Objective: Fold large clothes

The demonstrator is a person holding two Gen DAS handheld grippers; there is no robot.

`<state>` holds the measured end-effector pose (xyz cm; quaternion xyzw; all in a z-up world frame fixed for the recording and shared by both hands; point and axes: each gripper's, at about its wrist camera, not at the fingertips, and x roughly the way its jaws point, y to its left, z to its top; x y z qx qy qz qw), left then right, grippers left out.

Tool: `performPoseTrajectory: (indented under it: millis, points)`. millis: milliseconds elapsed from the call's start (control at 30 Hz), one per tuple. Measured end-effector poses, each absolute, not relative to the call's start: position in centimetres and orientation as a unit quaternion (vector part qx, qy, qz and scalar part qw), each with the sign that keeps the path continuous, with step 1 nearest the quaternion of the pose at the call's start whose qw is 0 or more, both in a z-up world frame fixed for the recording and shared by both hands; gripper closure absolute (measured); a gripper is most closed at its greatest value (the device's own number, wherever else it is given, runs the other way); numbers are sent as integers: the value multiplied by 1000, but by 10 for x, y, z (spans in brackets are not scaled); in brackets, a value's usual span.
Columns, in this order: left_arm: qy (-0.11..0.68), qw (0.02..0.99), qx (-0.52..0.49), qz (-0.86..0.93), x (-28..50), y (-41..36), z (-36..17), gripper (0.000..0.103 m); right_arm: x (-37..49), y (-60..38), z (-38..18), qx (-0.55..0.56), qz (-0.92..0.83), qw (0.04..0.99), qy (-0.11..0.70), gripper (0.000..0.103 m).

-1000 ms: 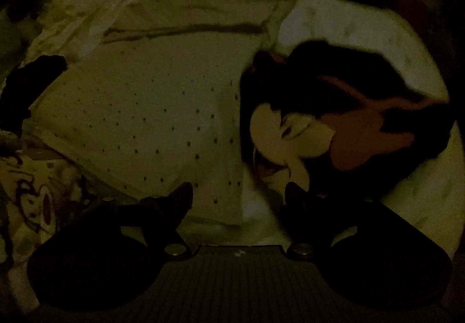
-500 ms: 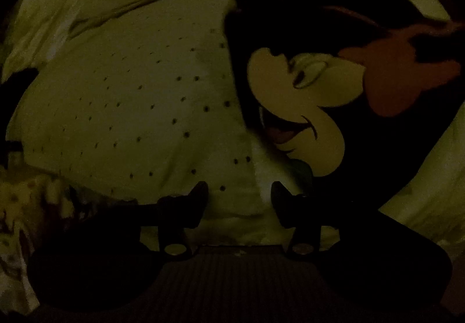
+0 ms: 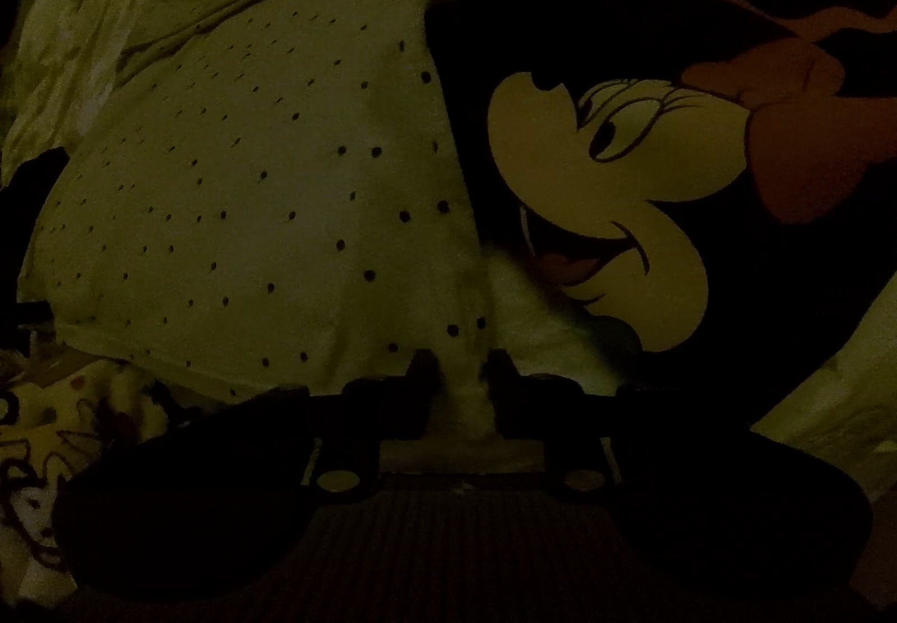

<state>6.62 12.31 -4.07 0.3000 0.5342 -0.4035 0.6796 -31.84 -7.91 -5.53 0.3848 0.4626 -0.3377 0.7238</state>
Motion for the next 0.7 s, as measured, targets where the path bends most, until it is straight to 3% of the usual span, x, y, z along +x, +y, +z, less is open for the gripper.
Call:
performPoseTrajectory:
  millis: [33,67,267,367,533,700]
  points:
    - [535,678,297,-408,65,123,-40,49,-318,-79,-55,388,-337,723,462,85]
    - [539,672,291,-416,65,122,-39,52,-318,-79,-55,392,-337,722,461,88]
    - [535,660,297,-436,56,113,-36,53,-315,-77,-48,398,-325,725,458,94]
    - [541,668,272,-433,67,113,-30,60,-313,-79,-37,404,-321,733,444,96]
    - [540,695,192,-434,112,93,7,60,-305,-101,13,419,-301,776,363,96]
    - [502,712,177,-458,161,13,32,60,-286,-171,56,442,-311,800,262,96]
